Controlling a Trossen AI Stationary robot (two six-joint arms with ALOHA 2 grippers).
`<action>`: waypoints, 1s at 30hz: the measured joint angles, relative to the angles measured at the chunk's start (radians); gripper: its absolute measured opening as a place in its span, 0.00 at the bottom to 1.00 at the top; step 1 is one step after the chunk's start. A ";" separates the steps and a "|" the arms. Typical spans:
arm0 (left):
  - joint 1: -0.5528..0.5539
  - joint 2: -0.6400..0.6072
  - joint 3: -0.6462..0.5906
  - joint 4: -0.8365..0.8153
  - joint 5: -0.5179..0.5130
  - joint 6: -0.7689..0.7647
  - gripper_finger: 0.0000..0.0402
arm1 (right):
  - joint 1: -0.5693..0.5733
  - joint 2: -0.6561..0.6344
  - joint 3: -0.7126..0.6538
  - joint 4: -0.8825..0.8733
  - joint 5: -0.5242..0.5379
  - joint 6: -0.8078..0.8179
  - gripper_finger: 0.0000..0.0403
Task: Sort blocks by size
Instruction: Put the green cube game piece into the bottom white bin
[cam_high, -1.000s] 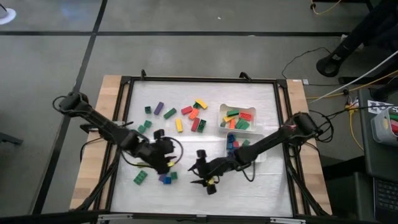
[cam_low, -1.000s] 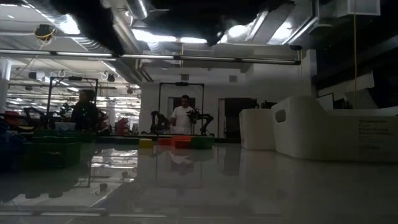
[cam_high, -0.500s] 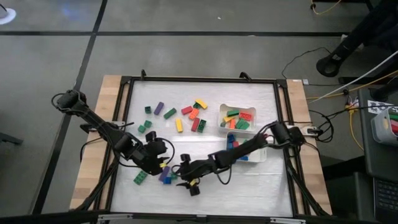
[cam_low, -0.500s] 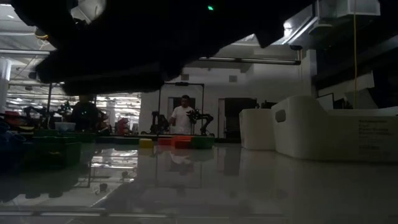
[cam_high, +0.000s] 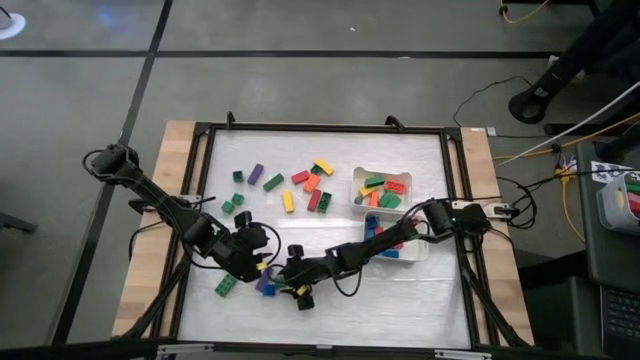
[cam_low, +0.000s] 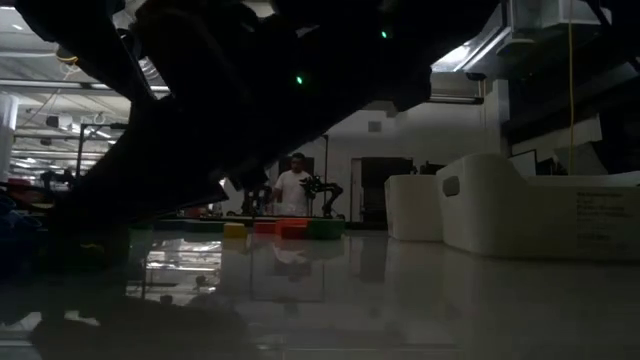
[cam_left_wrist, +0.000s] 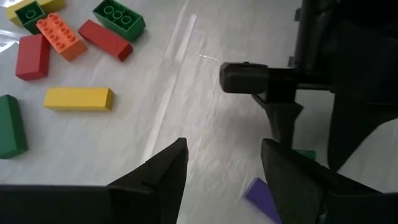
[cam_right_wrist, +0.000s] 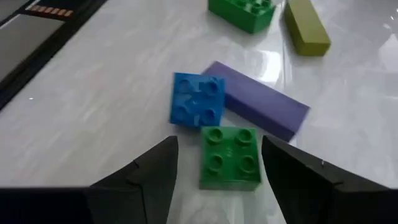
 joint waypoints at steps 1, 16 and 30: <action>0.000 0.000 0.000 -0.001 0.000 0.000 0.48 | 0.000 0.000 0.000 -0.003 0.004 0.000 0.58; 0.000 0.000 0.000 0.000 0.000 0.000 0.48 | -0.012 0.010 0.000 -0.032 0.014 0.002 0.58; 0.000 0.000 0.001 0.000 0.001 0.000 0.48 | -0.012 0.040 0.001 -0.001 -0.012 0.003 0.39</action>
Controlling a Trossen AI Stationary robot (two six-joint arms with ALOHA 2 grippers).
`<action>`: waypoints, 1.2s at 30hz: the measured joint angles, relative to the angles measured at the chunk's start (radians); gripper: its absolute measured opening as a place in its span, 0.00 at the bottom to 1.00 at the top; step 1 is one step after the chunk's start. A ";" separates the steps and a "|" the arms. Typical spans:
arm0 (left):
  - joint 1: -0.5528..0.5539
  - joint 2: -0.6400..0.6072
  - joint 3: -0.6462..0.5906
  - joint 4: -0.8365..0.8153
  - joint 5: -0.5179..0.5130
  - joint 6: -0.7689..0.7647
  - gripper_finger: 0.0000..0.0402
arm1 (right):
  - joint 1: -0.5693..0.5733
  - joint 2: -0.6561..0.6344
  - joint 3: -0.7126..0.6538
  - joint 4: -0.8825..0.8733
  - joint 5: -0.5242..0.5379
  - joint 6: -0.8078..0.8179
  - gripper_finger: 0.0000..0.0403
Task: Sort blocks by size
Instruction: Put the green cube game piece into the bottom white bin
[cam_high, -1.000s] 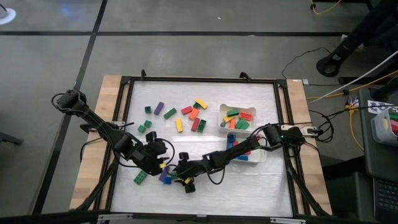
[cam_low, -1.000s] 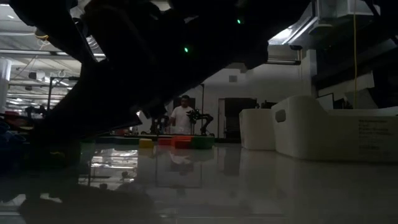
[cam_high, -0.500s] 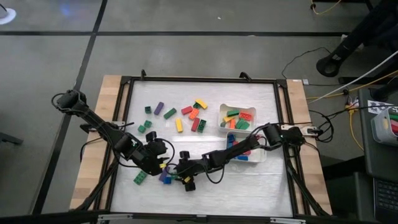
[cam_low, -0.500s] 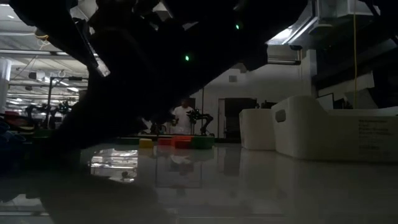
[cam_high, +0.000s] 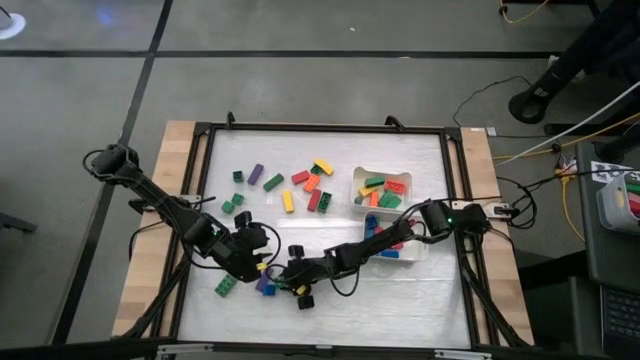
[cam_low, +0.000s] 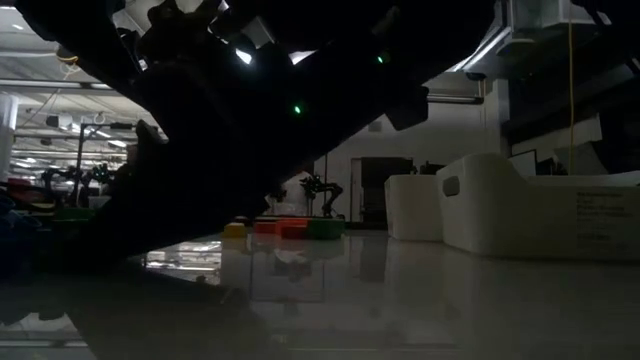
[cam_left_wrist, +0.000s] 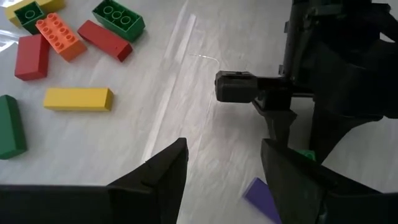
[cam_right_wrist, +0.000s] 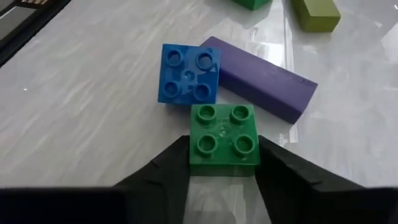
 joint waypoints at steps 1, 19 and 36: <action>0.000 0.000 0.000 0.000 0.000 0.000 0.48 | 0.000 0.000 0.000 0.000 0.000 0.000 0.36; -0.055 0.000 0.000 0.038 0.024 -0.115 0.48 | -0.005 -0.367 -0.003 -0.794 -0.018 -0.028 0.36; -0.054 0.001 0.000 0.062 0.024 -0.136 0.48 | -0.005 -0.566 -0.009 -1.760 0.322 0.391 0.36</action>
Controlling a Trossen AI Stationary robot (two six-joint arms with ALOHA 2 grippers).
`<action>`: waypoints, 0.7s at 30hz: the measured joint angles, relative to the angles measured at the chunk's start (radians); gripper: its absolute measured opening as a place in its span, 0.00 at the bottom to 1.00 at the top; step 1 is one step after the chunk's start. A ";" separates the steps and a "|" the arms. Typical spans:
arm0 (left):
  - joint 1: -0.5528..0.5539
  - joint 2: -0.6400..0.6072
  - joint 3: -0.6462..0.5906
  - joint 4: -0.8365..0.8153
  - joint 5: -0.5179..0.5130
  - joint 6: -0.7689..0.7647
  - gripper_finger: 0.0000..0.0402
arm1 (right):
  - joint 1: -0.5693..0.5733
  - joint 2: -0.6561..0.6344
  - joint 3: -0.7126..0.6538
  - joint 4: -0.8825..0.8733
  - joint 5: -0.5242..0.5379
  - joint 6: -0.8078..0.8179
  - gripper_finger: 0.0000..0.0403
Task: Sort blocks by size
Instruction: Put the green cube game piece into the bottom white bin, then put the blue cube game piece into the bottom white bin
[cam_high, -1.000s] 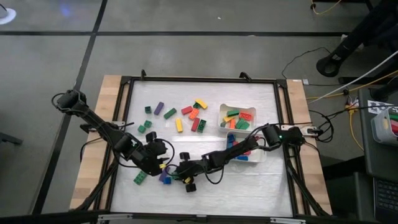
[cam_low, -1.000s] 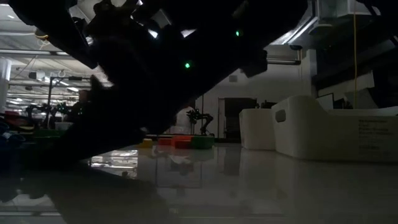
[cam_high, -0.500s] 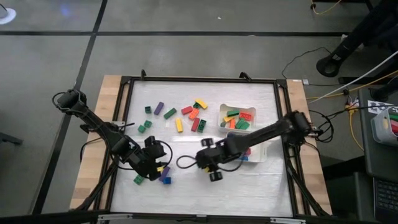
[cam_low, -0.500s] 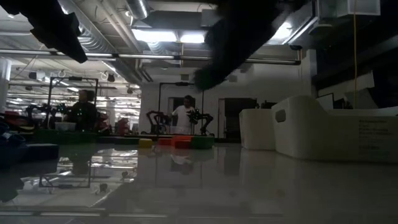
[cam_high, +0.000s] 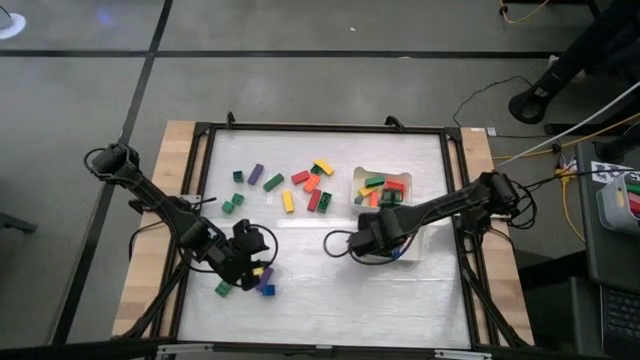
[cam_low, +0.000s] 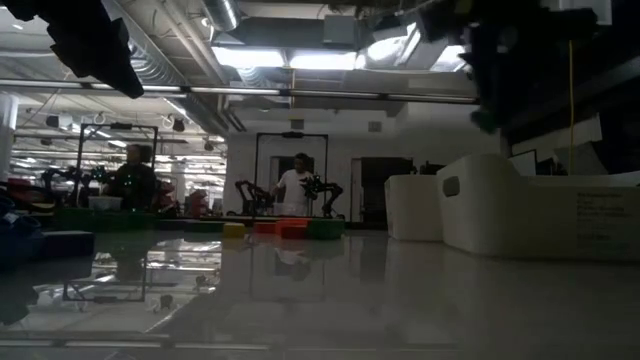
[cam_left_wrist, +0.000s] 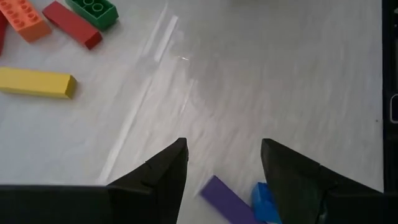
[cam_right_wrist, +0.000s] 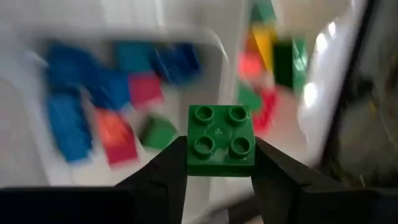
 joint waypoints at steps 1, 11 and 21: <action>0.000 0.000 0.000 0.001 0.000 -0.015 0.48 | 0.000 -0.001 -0.010 -0.019 -0.006 0.028 0.37; 0.000 0.000 0.000 -0.007 0.151 -0.023 0.48 | 0.000 0.001 -0.147 0.080 -0.222 0.054 0.50; -0.007 0.005 0.000 0.006 0.278 0.025 0.48 | -0.001 0.000 -0.174 0.071 -0.251 0.055 0.52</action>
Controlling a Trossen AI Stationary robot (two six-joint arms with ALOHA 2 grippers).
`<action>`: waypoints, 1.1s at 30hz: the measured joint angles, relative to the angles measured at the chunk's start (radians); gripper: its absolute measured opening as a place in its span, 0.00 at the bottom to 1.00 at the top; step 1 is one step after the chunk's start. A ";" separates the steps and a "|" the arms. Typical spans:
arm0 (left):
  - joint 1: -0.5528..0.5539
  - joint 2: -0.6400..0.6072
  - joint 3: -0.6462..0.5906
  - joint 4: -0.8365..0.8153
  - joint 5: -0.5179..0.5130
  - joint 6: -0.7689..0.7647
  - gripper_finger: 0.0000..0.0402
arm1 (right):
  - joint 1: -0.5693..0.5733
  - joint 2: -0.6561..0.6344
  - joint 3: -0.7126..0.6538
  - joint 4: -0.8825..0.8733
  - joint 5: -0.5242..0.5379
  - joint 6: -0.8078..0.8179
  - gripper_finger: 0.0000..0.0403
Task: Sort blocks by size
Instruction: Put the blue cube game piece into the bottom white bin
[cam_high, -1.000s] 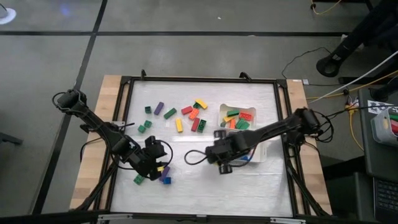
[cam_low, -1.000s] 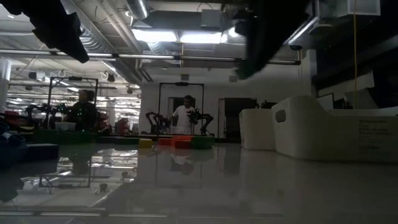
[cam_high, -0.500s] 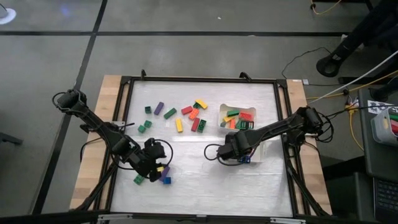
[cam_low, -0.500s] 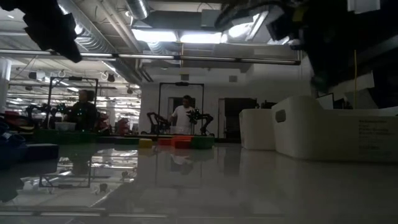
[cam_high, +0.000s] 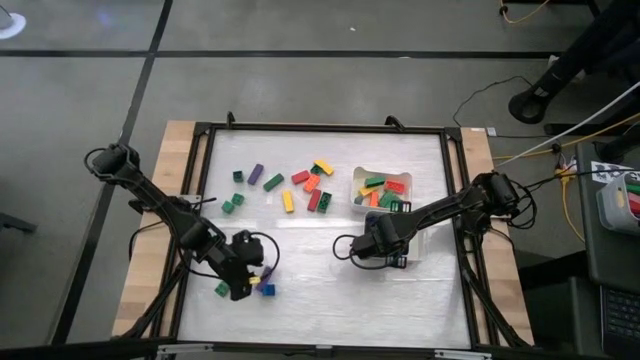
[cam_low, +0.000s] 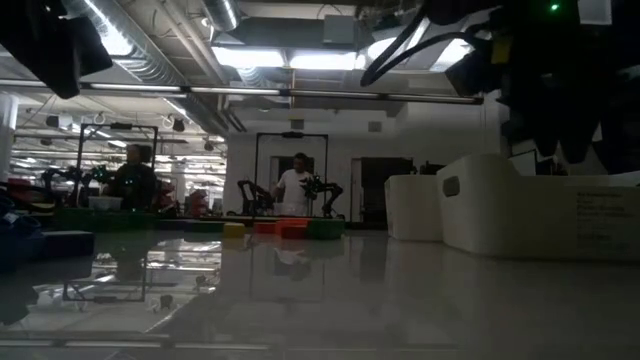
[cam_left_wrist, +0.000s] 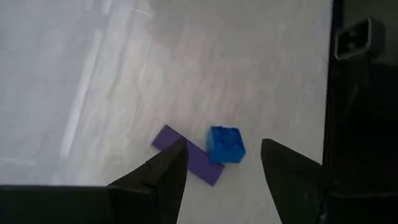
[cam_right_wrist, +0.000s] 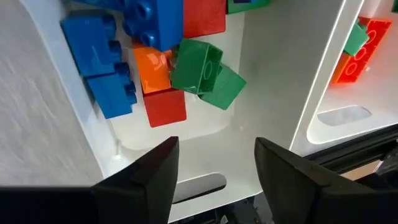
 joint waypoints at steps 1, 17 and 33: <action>-0.005 0.005 0.000 0.014 0.001 0.025 0.48 | 0.000 0.000 0.000 0.001 0.000 0.000 0.52; -0.079 0.212 0.000 0.148 0.003 0.163 0.48 | 0.034 0.000 0.083 0.033 0.044 0.018 0.52; -0.076 0.262 0.000 0.140 0.055 -0.052 0.51 | 0.034 0.000 0.082 0.062 0.045 0.018 0.52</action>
